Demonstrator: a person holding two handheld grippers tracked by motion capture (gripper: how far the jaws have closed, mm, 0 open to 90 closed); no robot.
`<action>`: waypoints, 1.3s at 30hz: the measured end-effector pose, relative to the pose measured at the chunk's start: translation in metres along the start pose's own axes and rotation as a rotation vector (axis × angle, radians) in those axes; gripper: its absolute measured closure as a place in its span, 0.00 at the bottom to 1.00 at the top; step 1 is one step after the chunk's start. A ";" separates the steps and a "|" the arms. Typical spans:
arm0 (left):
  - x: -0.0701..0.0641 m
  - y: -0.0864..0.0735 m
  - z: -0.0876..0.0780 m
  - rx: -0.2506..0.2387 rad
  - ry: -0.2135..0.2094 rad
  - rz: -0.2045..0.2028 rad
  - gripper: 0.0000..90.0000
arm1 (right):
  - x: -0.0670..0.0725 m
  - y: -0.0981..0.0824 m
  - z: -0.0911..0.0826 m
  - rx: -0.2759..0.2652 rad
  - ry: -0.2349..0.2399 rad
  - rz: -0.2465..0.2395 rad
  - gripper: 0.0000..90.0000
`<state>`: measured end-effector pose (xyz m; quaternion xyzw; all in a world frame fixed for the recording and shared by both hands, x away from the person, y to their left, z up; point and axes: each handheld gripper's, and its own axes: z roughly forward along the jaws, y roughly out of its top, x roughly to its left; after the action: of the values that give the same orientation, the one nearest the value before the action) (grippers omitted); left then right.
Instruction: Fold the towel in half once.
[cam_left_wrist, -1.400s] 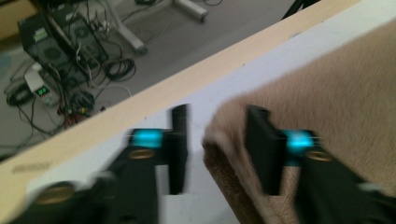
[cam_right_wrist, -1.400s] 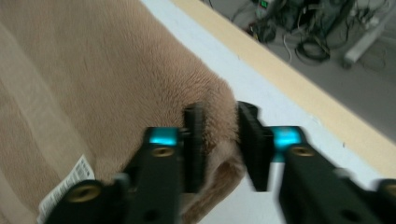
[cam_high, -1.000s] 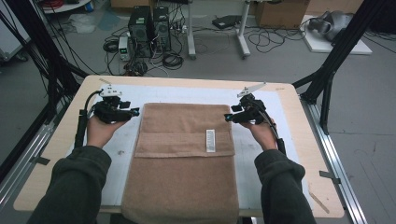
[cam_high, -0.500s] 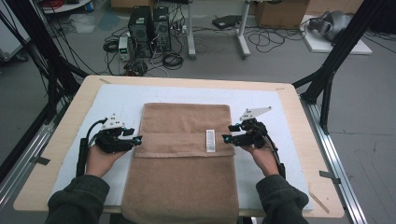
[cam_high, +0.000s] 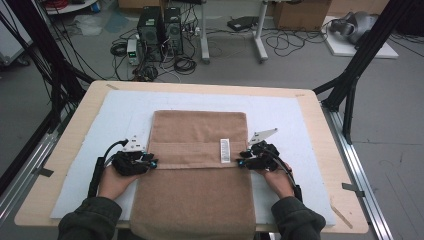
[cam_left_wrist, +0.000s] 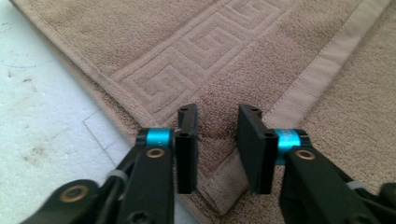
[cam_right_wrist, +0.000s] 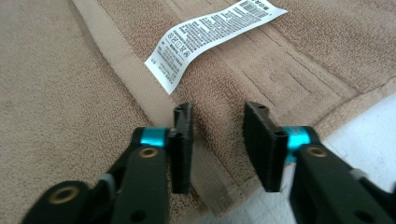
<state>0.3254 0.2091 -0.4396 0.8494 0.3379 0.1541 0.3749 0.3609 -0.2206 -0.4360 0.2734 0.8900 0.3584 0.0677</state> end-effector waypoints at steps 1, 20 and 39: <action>-0.001 0.000 0.000 -0.003 0.002 0.002 0.82 | 0.000 0.000 0.000 0.001 0.001 -0.007 0.78; -0.002 0.006 -0.042 -0.111 -0.015 -0.033 0.96 | 0.015 0.022 -0.033 -0.098 0.029 -0.063 0.94; -0.063 -0.045 -0.110 -0.146 -0.078 0.019 0.75 | 0.100 -0.011 -0.075 -0.089 0.208 -0.174 0.75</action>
<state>0.2031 0.2463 -0.3996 0.8284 0.3029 0.1486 0.4471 0.2476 -0.2190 -0.3807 0.1533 0.8959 0.4166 0.0182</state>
